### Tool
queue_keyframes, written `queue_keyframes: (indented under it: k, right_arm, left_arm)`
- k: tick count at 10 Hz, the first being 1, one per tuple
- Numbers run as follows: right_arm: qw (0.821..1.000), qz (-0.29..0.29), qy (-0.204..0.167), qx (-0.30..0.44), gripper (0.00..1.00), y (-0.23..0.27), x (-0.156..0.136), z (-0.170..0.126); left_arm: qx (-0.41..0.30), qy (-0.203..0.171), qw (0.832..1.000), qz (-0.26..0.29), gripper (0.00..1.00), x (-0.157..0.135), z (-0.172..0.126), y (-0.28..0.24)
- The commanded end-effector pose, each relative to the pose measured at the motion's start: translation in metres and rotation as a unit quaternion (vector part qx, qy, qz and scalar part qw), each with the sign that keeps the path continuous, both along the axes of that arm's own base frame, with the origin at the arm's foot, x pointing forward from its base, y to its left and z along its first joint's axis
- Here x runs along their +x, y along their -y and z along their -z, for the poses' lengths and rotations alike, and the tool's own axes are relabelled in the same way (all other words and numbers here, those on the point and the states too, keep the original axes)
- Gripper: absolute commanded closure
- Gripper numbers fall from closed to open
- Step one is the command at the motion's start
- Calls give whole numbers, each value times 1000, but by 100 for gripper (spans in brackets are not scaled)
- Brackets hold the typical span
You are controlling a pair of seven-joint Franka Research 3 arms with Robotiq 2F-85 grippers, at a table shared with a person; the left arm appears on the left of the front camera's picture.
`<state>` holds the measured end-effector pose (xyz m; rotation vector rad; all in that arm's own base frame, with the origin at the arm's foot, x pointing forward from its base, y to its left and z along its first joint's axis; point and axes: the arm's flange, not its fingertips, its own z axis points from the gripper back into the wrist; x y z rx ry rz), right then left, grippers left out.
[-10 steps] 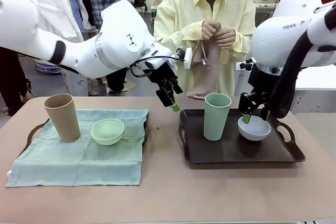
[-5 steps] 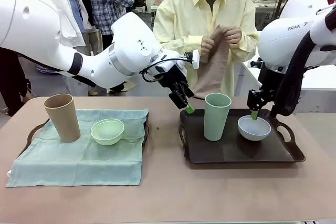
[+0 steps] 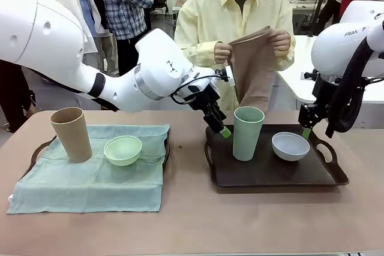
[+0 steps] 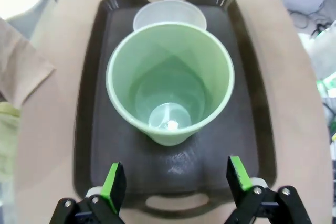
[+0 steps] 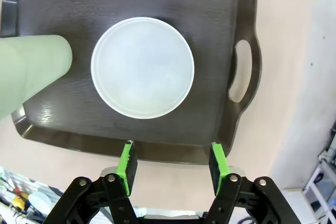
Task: Set up a tray with a mat and arrange the tableware.
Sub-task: Pick up the Picnic Bowl and Reusable plastic cup from the Handle tray in front of the human's position and hold them in the air.
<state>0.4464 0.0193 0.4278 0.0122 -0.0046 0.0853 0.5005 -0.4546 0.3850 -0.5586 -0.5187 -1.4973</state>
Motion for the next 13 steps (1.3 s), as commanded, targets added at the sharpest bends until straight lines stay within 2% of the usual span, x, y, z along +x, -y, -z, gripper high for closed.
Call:
queue_keyframes:
  k: [1, 7, 8, 9, 13]
  right_arm:
    - [1000, -18, -1, 14, 28, 5, 11, 15]
    - [997, -57, -9, 43, 28, -7, 28, 47]
    - [999, -39, -14, 28, 28, 2, 21, 42]
    - [999, -39, -14, 28, 28, 2, 21, 42]
    - [999, -39, -14, 28, 28, 2, 21, 42]
  left_arm:
    - [-1, -8, 1000, 8, 0, -8, 1, 9]
    - [22, 4, 1000, 3, 0, -2, 15, 21]
    - [39, 3, 999, 14, 0, -3, 12, 22]
    - [11, 1, 1000, 15, 0, -6, 16, 15]
    - [11, 1, 1000, 15, 0, -6, 16, 15]
